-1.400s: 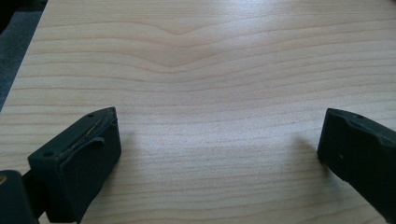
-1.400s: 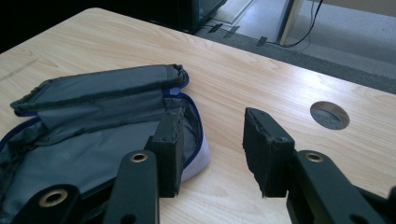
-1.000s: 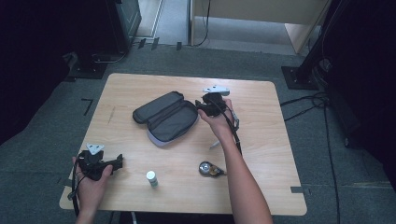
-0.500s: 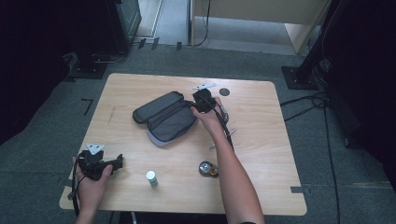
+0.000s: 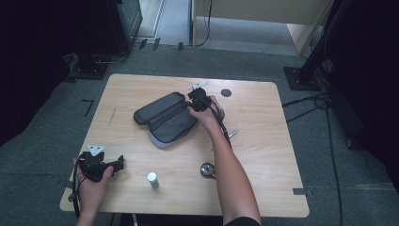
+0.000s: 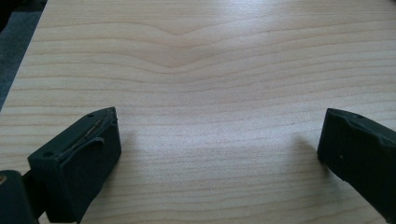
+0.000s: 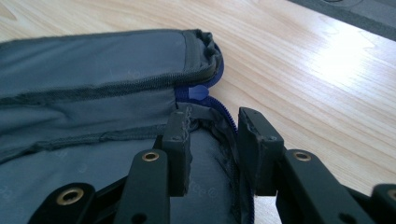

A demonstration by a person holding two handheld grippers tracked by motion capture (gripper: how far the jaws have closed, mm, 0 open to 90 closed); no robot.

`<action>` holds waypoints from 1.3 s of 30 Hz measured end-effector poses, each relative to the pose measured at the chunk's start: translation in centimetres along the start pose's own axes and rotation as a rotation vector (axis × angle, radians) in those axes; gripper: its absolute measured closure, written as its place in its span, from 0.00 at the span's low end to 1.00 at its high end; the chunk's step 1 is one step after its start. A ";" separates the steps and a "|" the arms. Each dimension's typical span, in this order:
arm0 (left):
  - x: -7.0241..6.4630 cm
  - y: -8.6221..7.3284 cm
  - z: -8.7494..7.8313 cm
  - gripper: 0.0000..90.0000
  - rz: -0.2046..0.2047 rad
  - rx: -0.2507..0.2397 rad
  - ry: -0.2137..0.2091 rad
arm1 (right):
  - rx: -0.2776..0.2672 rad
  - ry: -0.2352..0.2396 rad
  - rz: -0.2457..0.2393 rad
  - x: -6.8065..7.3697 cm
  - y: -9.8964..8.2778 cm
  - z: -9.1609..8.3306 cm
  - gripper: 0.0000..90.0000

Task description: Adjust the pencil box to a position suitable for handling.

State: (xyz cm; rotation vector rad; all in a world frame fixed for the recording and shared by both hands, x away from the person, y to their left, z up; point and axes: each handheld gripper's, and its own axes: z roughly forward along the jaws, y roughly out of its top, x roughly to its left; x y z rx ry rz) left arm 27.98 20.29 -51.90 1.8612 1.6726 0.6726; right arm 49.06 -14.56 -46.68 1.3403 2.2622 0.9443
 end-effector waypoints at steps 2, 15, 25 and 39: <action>0.0 0.0 0.0 0.00 0.000 0.000 0.000 | 0.000 0.001 -0.002 0.0 0.0 0.1 0.73; 0.0 0.0 0.0 0.00 0.000 0.000 0.000 | -0.022 -0.074 0.003 -0.7 0.6 0.4 0.72; 0.0 0.0 0.0 0.00 0.000 0.000 0.000 | 0.095 -0.009 0.012 -1.7 -0.6 2.0 0.79; 0.0 0.0 0.0 0.00 0.000 0.000 -0.001 | 0.082 -0.051 0.241 -1.3 -2.2 -0.6 0.99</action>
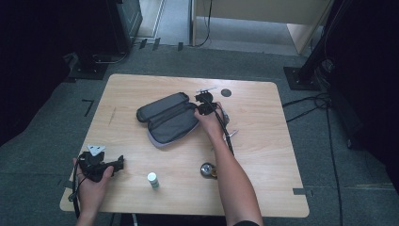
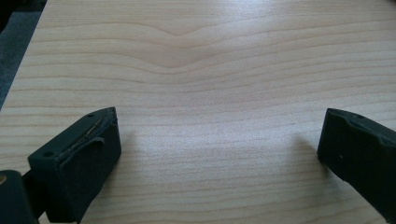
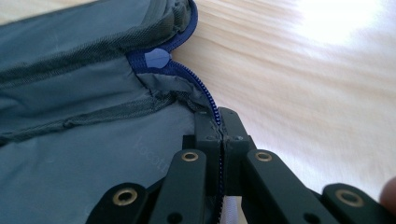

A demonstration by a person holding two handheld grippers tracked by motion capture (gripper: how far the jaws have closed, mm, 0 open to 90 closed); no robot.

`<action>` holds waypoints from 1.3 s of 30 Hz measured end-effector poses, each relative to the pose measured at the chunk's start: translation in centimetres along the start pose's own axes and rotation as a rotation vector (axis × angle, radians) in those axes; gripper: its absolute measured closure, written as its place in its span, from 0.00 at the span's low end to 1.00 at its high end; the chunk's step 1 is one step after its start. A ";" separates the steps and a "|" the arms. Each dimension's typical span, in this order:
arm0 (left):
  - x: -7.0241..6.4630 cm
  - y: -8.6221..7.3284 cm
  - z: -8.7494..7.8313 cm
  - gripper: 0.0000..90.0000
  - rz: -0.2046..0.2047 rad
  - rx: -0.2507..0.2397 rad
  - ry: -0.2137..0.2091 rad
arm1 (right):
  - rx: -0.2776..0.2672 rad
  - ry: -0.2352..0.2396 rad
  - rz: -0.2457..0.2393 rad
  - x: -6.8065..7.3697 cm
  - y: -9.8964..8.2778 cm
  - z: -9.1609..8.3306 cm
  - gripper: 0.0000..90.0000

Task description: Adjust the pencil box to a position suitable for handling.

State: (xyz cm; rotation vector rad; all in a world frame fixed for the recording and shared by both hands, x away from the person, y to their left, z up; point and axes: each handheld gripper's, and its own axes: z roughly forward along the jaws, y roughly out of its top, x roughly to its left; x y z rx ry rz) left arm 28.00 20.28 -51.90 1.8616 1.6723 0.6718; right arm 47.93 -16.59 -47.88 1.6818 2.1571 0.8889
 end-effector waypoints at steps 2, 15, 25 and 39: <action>0.0 0.0 0.0 0.00 0.000 0.000 0.000 | -0.004 -0.005 0.017 0.0 -0.2 -0.3 0.99; 0.0 0.0 0.0 0.00 0.000 0.000 0.000 | -0.047 -0.047 0.151 0.0 -3.4 -3.8 0.99; 0.0 0.0 0.0 0.00 0.000 0.000 0.000 | -0.022 -0.036 0.125 0.4 -6.0 -4.4 0.82; 0.0 0.0 0.0 0.00 0.000 0.000 0.000 | 0.001 -0.008 0.004 -0.6 -3.9 -4.7 0.68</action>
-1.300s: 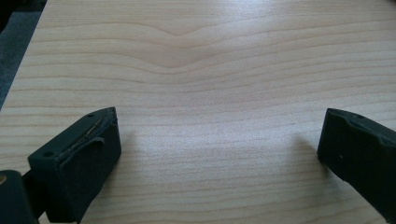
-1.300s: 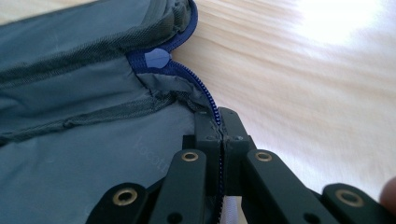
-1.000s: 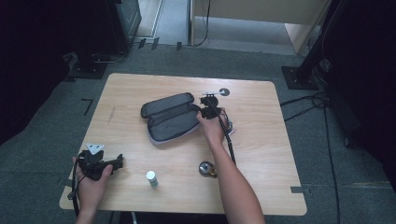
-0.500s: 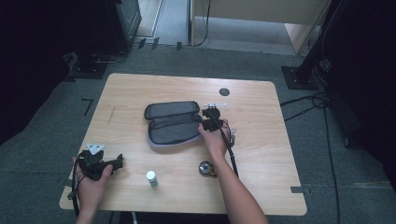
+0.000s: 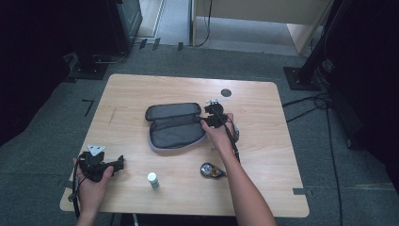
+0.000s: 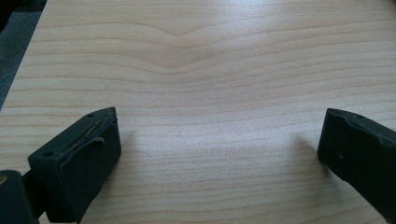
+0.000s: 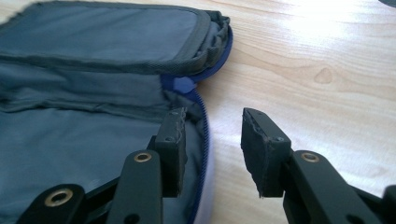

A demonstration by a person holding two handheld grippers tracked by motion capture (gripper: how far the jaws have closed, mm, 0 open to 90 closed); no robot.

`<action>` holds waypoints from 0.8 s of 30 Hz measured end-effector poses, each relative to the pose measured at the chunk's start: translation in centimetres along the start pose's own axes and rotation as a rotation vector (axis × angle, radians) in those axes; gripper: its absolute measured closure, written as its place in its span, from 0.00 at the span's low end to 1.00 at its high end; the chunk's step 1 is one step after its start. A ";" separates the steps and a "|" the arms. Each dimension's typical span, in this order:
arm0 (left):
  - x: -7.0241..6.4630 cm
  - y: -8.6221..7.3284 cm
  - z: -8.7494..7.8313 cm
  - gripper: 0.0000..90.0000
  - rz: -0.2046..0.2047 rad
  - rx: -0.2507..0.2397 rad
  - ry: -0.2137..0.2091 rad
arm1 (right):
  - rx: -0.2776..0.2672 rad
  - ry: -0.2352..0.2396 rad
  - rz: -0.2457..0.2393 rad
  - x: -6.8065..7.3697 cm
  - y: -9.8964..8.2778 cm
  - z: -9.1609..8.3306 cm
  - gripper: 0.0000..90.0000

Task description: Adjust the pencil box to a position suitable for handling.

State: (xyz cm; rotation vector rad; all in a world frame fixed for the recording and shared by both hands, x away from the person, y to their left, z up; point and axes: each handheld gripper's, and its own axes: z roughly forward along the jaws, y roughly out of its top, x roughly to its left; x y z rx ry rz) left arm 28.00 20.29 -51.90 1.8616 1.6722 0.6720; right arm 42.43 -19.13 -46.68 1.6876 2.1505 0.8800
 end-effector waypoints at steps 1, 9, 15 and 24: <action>0.0 0.0 0.0 0.00 0.000 0.000 0.000 | 0.028 0.003 -0.022 -0.3 0.5 0.6 0.70; 0.0 0.0 0.0 0.00 0.001 0.000 0.000 | 0.079 -0.003 -0.010 0.0 1.0 1.2 0.99; 0.0 0.0 0.0 0.00 0.000 0.000 0.000 | 0.062 0.040 0.126 0.5 0.2 0.3 1.00; 0.0 0.0 0.0 0.00 0.000 0.000 0.000 | 0.021 0.078 0.199 1.3 -1.9 -1.6 1.00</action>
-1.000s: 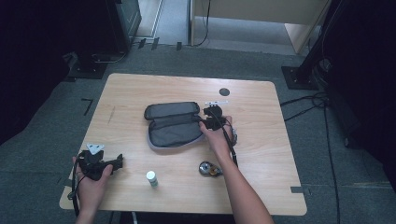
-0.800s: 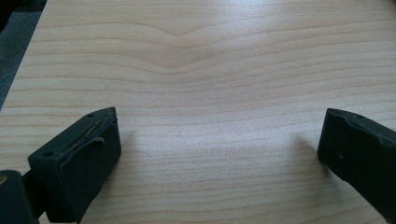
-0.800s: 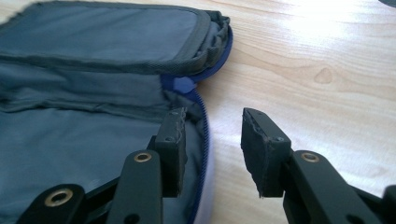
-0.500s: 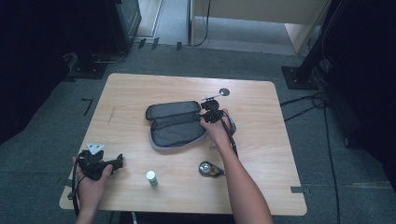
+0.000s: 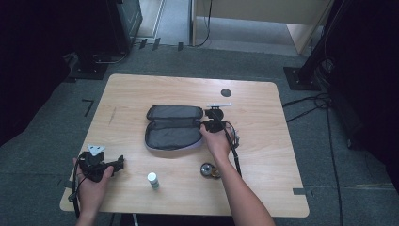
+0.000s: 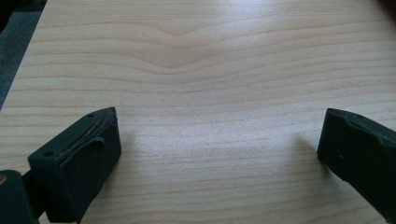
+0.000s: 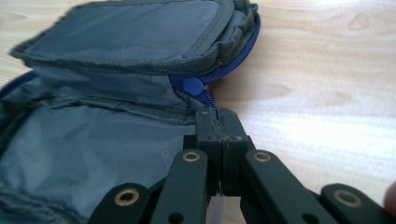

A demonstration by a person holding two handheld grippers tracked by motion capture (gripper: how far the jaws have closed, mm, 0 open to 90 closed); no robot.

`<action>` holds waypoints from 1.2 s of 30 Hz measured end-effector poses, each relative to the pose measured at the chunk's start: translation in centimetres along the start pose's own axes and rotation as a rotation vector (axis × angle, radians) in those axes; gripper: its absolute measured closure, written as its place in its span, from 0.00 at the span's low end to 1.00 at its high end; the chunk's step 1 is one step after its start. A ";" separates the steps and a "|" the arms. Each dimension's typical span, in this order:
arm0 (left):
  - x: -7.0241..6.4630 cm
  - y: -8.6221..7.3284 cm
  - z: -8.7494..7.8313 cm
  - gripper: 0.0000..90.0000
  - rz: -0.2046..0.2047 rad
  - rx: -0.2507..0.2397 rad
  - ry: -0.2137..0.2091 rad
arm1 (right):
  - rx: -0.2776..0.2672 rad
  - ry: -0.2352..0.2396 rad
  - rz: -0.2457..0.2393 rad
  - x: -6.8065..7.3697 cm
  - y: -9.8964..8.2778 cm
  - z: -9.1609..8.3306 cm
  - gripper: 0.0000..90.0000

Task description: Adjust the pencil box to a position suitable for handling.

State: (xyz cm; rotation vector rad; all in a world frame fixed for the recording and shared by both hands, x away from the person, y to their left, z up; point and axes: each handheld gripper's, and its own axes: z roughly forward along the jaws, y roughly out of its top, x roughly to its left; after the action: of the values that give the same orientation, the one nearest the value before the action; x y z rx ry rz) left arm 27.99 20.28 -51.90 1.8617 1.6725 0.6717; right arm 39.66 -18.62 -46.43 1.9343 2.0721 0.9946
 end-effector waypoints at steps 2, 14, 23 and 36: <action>0.0 0.0 0.0 0.00 0.000 0.000 0.000 | -0.010 0.000 -0.007 -0.2 -0.5 -0.3 1.00; 0.0 0.0 0.0 0.00 0.000 0.000 0.000 | 0.003 -0.016 -0.036 -1.7 -2.6 -1.6 1.00; 0.0 0.0 0.0 0.00 0.000 0.001 0.000 | -0.076 0.072 -0.091 -2.3 -3.2 -3.4 0.58; 0.0 0.0 0.0 0.00 0.001 0.001 0.000 | -0.198 0.118 -0.299 -2.4 -5.9 -7.5 0.39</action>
State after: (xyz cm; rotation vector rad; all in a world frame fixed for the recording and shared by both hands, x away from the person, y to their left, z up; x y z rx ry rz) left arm 27.99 20.29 -51.89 1.8629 1.6726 0.6714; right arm 31.21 -23.36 -44.64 1.4521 2.1475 1.2119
